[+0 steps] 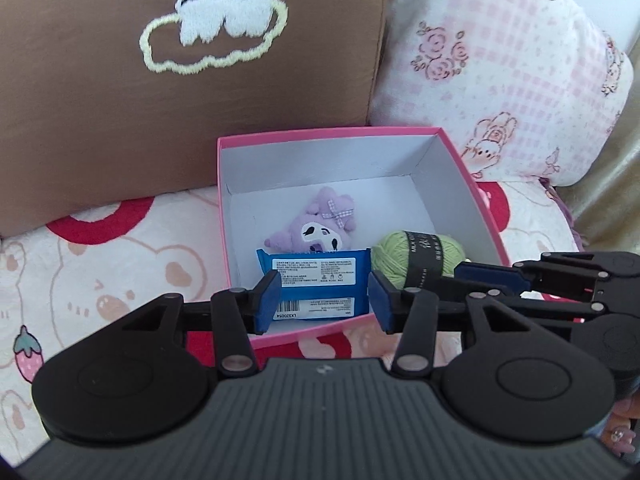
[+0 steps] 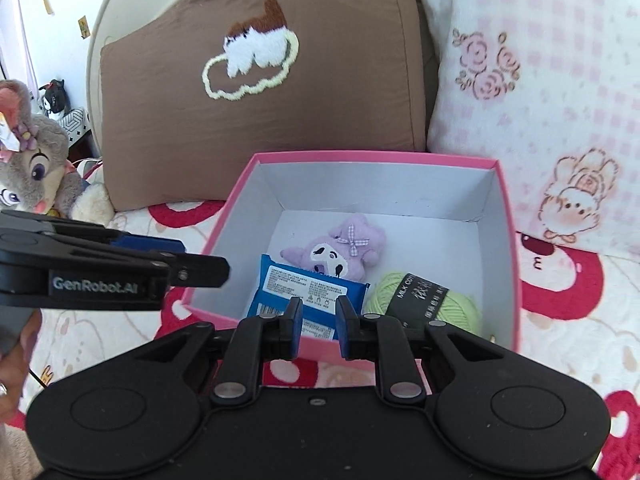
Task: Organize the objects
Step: 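Withdraw the left tool from the box toward the white soap box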
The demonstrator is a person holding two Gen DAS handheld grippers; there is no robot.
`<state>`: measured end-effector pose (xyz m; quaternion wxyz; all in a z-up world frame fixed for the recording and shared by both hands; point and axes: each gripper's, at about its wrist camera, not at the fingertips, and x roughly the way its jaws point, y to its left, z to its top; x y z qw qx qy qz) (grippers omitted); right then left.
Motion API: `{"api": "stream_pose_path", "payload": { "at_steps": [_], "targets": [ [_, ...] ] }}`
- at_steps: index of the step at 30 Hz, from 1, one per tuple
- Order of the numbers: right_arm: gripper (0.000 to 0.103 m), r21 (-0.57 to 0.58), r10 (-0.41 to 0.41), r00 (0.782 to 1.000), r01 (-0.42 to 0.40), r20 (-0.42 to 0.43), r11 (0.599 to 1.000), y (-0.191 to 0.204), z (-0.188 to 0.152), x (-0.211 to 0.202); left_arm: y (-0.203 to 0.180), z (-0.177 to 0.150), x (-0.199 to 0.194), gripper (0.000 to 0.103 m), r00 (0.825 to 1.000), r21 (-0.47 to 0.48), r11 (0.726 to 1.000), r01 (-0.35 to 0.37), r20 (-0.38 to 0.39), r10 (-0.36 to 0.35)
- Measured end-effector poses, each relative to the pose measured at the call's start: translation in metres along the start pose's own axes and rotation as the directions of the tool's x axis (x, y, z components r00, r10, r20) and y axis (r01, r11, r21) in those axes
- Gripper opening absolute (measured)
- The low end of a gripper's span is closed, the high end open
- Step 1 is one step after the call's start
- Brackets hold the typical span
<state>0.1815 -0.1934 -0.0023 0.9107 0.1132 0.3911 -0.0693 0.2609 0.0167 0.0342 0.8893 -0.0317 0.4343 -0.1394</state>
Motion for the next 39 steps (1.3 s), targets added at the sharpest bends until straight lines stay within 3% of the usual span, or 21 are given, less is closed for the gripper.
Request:
{"api": "stream_pose_path", "payload": {
  "at_steps": [10,14,20,26,29,32,39],
  "targets": [
    [0.024,-0.032,0.005,1.000,-0.005,0.017,0.999,0.014,0.001,-0.064,-0.019,-0.002,-0.058,0.048,0.998,0.030,0.998,0.060,-0.033,-0.059],
    [0.030,-0.062,0.000,1.000,0.001,0.029,0.998,0.023,-0.005,-0.085,-0.028,-0.008,-0.073,0.049,0.997,0.061,0.996,0.063,-0.042,-0.061],
    [0.034,-0.097,0.012,0.999,-0.008,0.038,0.995,0.027,-0.027,-0.105,-0.039,-0.026,-0.085,0.056,0.994,0.103,0.990,0.095,-0.068,-0.089],
    [0.035,-0.178,0.007,0.999,0.002,0.051,0.984,0.032,-0.052,-0.116,-0.044,-0.041,-0.086,0.060,0.989,0.125,0.984,0.126,-0.091,-0.115],
    [0.041,-0.212,0.008,0.998,0.005,0.061,0.977,0.033,-0.062,-0.117,-0.047,-0.048,-0.085,0.060,0.984,0.118,0.981,0.155,-0.101,-0.143],
    [0.047,-0.222,0.032,0.997,-0.016,0.068,0.975,0.033,-0.071,-0.113,-0.052,-0.055,-0.082,0.060,0.984,0.129,0.978,0.165,-0.090,-0.154],
    [0.049,-0.241,0.087,0.995,-0.073,0.045,0.968,0.039,-0.093,-0.090,-0.050,-0.078,-0.061,0.061,0.976,0.069,0.977,0.203,-0.098,-0.196]
  ]
}}
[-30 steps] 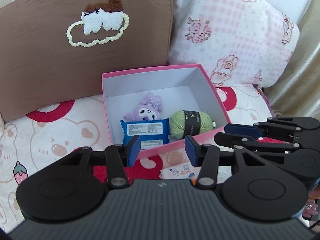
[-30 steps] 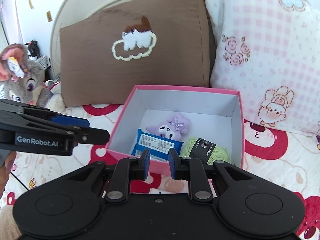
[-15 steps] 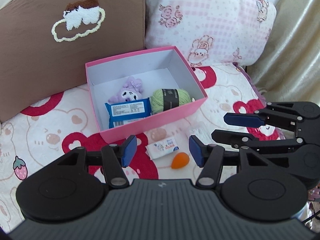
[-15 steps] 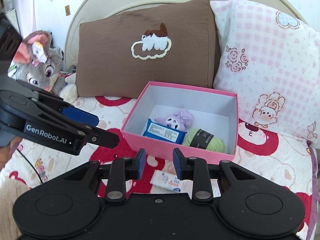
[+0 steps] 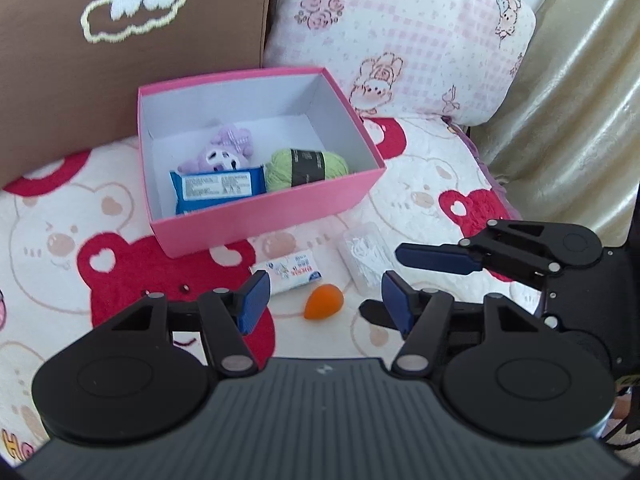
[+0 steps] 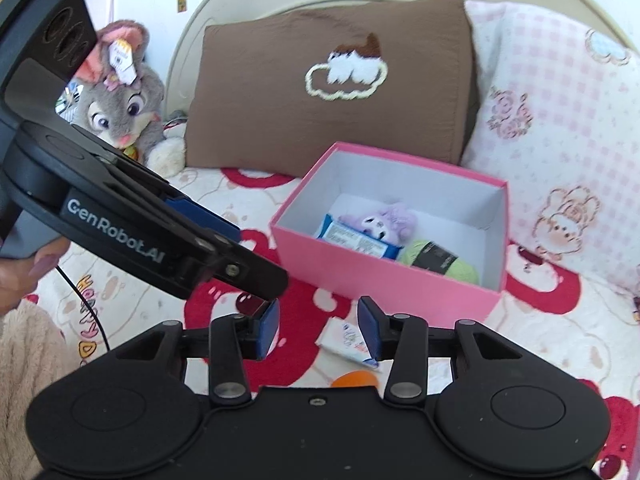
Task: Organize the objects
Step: 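Withdraw the left tool from the box toward the white soap box, then move the left tool onto the white soap box and close on it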
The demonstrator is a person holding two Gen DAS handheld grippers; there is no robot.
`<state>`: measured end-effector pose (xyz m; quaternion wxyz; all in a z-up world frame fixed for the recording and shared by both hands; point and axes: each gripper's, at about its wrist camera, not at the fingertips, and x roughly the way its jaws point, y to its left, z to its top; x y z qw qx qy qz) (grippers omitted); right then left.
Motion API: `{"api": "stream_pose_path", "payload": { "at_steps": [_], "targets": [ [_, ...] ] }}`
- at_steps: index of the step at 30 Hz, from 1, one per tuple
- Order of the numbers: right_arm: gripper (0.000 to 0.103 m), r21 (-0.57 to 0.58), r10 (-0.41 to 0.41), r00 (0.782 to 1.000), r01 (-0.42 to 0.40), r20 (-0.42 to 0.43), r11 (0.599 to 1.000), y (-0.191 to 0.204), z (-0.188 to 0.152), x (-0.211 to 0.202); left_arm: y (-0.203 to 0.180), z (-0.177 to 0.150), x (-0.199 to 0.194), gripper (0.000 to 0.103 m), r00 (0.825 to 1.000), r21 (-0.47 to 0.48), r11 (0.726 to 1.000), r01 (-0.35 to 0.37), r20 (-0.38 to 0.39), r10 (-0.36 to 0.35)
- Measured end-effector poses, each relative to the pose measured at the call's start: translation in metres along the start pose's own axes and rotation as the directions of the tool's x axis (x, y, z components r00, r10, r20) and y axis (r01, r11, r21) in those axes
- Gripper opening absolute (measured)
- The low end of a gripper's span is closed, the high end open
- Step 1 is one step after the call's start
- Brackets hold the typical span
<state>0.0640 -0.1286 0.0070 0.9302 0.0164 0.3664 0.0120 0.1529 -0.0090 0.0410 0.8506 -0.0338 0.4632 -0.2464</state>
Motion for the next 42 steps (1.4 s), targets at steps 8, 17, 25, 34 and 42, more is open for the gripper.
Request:
{"api": "stream_pose_path", "payload": {
  "at_steps": [8,17,25,34,42],
  "targets": [
    [0.051,-0.030,0.017,0.996,-0.020,-0.092,0.999,0.007,-0.020,0.021,0.009,-0.022,0.035,0.061,0.997,-0.012,1.000,0.007,-0.076,-0.008],
    [0.078,0.031,0.022,0.988,-0.018,-0.150,0.999,0.002,-0.032,0.043,0.020,-0.038,0.061,0.067,0.995,-0.066,0.998,0.012,-0.101,-0.018],
    [0.092,0.043,0.024,0.986,-0.017,-0.163,0.999,0.001,-0.033,0.066,0.037,-0.044,0.081,0.081,0.998,-0.140,0.990,0.005,-0.061,-0.014],
    [0.092,0.114,0.007,0.979,0.017,-0.205,0.993,-0.014,-0.024,0.098,0.064,-0.048,0.103,0.089,0.999,-0.226,0.973,-0.049,-0.014,0.047],
    [0.092,0.006,-0.037,0.980,0.039,-0.198,0.999,0.005,-0.021,0.123,0.087,-0.049,0.114,0.089,0.998,-0.262,0.964,-0.052,0.023,0.060]
  ]
}}
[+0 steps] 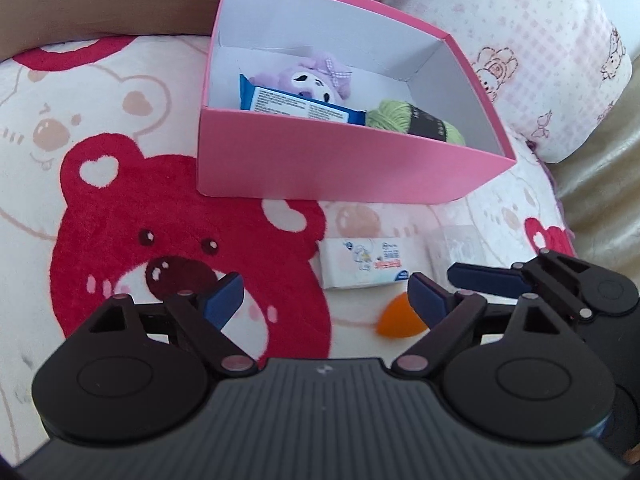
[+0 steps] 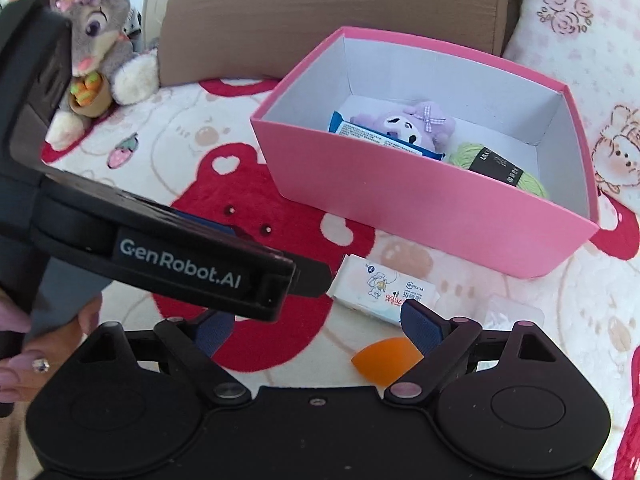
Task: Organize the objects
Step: 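Move the left tool onto the white soap box and close on it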
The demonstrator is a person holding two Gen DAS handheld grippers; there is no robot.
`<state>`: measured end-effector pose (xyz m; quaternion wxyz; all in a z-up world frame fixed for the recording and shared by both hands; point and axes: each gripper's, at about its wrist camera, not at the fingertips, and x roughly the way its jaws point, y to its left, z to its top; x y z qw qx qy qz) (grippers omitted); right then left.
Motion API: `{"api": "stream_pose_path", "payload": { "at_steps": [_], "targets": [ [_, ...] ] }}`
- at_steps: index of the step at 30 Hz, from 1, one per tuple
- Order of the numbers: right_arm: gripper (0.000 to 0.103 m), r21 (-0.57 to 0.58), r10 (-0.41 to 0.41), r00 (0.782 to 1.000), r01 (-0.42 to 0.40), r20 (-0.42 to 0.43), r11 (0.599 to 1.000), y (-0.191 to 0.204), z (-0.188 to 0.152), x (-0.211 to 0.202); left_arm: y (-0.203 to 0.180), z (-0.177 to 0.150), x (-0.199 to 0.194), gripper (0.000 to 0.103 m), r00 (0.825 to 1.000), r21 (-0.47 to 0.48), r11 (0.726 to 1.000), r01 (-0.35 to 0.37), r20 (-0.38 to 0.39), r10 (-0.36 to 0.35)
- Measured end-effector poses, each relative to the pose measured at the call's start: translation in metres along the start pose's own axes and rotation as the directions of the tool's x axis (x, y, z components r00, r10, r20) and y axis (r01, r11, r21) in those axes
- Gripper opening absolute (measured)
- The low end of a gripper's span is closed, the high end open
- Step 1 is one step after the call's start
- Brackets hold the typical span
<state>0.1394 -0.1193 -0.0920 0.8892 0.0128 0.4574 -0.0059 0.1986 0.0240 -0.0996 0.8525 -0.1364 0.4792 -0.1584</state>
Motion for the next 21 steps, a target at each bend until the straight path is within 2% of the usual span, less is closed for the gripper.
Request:
{"api": "stream_pose_path", "payload": {
  "at_steps": [2,4,10,13,16,21],
  "targets": [
    [0.092,-0.012,-0.081,0.995,0.082,0.051,0.997,0.002,-0.004,0.005,0.002,0.001,0.004,0.089,0.999,0.001,0.999,-0.034,0.004,0.034],
    [0.092,0.003,-0.166,0.979,0.167,0.120,0.986,0.002,-0.014,0.010,0.005,0.001,0.009,0.089,0.998,0.010,0.998,-0.056,0.010,0.056],
    [0.092,0.024,-0.142,0.984,0.140,0.109,0.990,-0.018,-0.023,0.026,0.005,0.001,0.029,0.088,0.999,0.020,0.999,-0.048,0.003,0.048],
    [0.092,0.077,-0.126,0.987,0.119,0.098,0.990,-0.029,-0.022,0.038,-0.001,-0.001,0.038,0.086,0.999,0.040,0.998,-0.042,0.027,0.041],
    [0.092,0.119,-0.088,0.993,0.079,0.075,0.990,-0.036,-0.023,0.048,-0.005,-0.003,0.048,0.086,1.000,0.056,0.998,-0.025,0.020,0.024],
    [0.092,0.113,-0.055,0.997,0.050,0.049,0.992,-0.038,-0.025,0.061,0.000,-0.004,0.061,0.084,1.000,0.011,1.000,0.028,0.005,-0.028]
  ]
}}
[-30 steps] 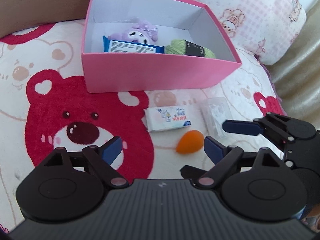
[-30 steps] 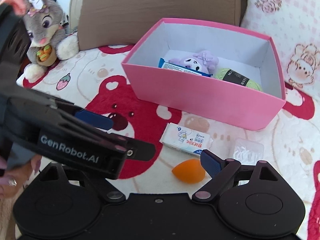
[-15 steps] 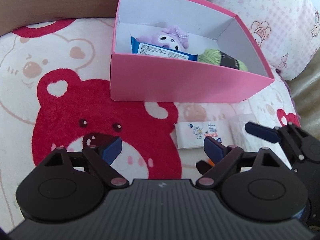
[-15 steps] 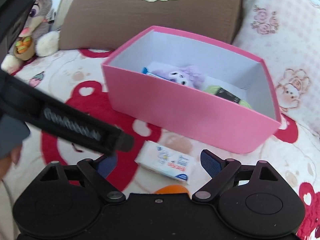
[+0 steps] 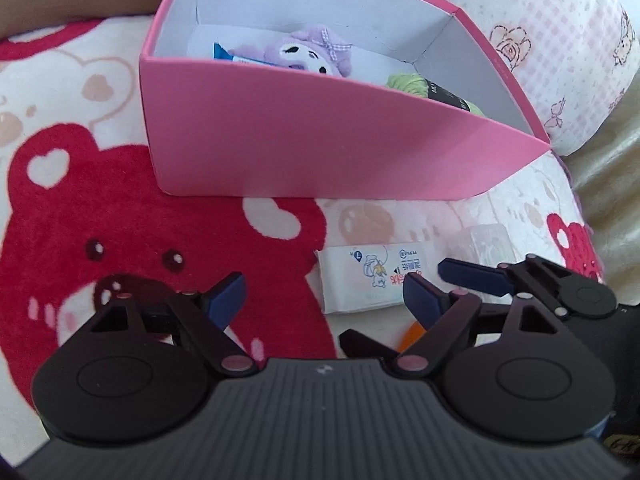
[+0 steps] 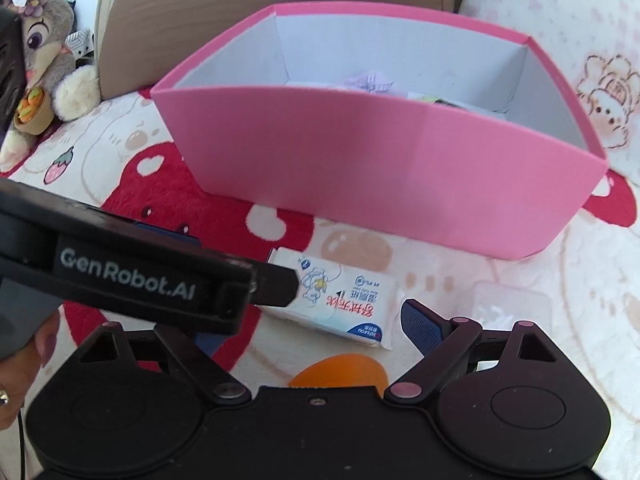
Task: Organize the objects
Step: 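Move the left tool onto the white soap box and close on it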
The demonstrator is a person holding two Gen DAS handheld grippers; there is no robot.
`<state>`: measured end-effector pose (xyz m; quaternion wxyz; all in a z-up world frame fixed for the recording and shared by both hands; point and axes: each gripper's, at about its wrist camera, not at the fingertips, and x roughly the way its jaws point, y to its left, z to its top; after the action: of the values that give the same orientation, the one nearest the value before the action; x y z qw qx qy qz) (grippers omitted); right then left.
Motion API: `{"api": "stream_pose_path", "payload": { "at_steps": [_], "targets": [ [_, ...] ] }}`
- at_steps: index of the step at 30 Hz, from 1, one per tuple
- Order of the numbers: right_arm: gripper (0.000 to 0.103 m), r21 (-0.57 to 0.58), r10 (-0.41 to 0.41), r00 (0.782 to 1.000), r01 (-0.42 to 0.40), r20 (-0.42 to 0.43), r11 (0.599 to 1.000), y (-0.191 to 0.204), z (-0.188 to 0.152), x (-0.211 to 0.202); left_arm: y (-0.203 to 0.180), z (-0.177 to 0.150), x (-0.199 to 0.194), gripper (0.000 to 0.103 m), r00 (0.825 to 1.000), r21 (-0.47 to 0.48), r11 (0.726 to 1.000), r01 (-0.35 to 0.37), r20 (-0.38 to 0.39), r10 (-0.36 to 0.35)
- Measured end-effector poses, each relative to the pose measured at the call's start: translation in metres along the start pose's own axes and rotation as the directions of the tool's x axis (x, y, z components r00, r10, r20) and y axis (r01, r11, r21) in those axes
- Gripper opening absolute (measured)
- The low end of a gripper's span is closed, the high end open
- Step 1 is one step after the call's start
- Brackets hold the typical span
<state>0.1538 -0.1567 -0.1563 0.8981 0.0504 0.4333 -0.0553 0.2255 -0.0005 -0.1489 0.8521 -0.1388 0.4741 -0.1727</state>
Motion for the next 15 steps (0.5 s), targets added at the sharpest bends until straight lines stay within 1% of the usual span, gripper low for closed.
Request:
{"api": "stream_pose_path", "payload": {
  "at_steps": [1,3,5,7,8,9,14,15],
  "targets": [
    [0.092,0.002,0.004,1.000,-0.004,-0.007,1.000,0.000,0.000,0.003,0.001,0.000,0.003,0.084,1.000,-0.012,1.000,0.010,-0.003,-0.010],
    [0.092,0.009,0.020,0.999,-0.019,-0.025,1.000,0.000,-0.001,0.008,0.004,-0.001,0.008,0.078,1.000,-0.024,0.999,0.022,-0.009,-0.022],
    [0.092,0.013,0.028,0.999,-0.027,-0.026,1.000,-0.001,0.000,0.009,0.002,-0.002,0.013,0.076,1.000,0.002,1.000,0.008,-0.018,-0.008],
    [0.092,0.034,0.043,0.999,-0.042,-0.025,0.999,-0.004,0.001,0.009,-0.002,-0.003,0.013,0.072,1.000,0.032,0.999,-0.001,-0.007,0.001],
    [0.092,0.049,0.050,0.998,-0.049,-0.022,0.998,-0.006,0.002,0.009,-0.004,-0.003,0.013,0.068,1.000,0.043,0.999,0.000,-0.002,0.001],
    [0.092,0.061,0.054,0.998,-0.053,-0.019,0.997,-0.007,0.002,0.009,-0.005,-0.003,0.013,0.059,1.000,0.048,0.999,0.003,0.002,-0.003],
    [0.092,0.061,0.046,0.999,-0.045,-0.026,0.997,-0.006,0.001,0.013,-0.005,-0.003,0.014,0.045,1.000,0.053,0.998,0.017,0.016,-0.018],
    [0.092,0.054,0.038,0.999,-0.037,-0.030,0.998,-0.005,0.001,0.015,-0.005,-0.003,0.015,0.039,1.000,0.055,0.998,0.021,0.015,-0.021]
  ]
}}
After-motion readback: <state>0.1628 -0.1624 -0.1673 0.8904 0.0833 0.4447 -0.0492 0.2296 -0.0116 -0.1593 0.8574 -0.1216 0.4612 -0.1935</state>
